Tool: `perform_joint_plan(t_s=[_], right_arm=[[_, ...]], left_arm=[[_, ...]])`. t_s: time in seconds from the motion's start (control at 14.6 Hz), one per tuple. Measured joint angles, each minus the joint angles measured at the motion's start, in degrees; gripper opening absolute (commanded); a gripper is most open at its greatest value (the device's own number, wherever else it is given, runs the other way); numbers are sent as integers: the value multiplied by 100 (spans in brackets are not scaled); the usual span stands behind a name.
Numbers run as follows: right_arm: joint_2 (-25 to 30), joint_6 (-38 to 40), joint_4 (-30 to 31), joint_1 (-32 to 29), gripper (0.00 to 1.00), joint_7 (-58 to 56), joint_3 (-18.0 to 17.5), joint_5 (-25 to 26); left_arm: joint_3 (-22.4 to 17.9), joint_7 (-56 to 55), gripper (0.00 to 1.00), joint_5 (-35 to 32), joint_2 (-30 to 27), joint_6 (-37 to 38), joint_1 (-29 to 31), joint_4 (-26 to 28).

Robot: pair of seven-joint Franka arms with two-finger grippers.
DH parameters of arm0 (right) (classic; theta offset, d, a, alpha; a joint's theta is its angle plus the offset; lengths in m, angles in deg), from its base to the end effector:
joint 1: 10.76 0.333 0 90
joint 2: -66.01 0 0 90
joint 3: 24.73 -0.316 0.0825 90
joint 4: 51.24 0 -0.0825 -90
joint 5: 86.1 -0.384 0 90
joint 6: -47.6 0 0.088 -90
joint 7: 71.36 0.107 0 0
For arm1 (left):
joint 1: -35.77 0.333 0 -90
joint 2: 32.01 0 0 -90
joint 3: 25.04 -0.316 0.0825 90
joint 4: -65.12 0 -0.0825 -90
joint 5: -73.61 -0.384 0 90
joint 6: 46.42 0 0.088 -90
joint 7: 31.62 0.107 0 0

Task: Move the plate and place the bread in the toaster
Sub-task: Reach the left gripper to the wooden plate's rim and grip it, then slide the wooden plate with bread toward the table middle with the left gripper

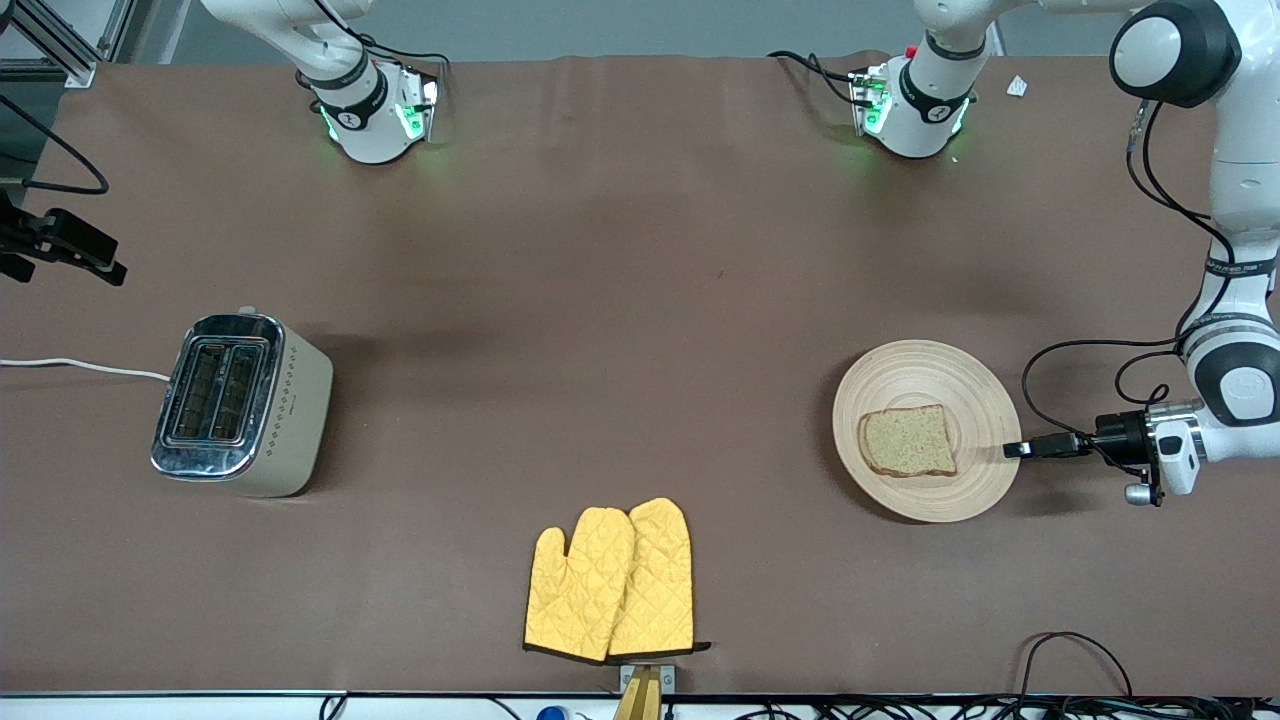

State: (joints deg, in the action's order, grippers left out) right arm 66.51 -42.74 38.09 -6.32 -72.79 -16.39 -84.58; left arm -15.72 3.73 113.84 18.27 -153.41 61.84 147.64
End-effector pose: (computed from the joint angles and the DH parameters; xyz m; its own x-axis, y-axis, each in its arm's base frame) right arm 0.5513 -0.0408 0.6354 0.9987 -0.0430 0.0256 -0.0436 -0.9987 0.0259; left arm 0.6629 0.1664 0.1618 0.9958 0.0447 -0.0793 0.0892 -0.6521 0.7528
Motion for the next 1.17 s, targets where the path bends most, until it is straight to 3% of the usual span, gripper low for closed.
perform_joint_plan(t_s=[0.41, 0.82, 1.17], right_arm=[[0, 0, 0, 0, 100, 7, 0, 0], [0, 4, 0, 0, 100, 9, 1, 0], [0, 6, 0, 0, 100, 10, 2, 0]], left_arm=[[-12, 618, 1, 0, 87, 0, 6, 0], [127, 875, 0, 68, 75, 202, 57, -121], [856, 776, 0, 59, 75, 217, 22, -142]])
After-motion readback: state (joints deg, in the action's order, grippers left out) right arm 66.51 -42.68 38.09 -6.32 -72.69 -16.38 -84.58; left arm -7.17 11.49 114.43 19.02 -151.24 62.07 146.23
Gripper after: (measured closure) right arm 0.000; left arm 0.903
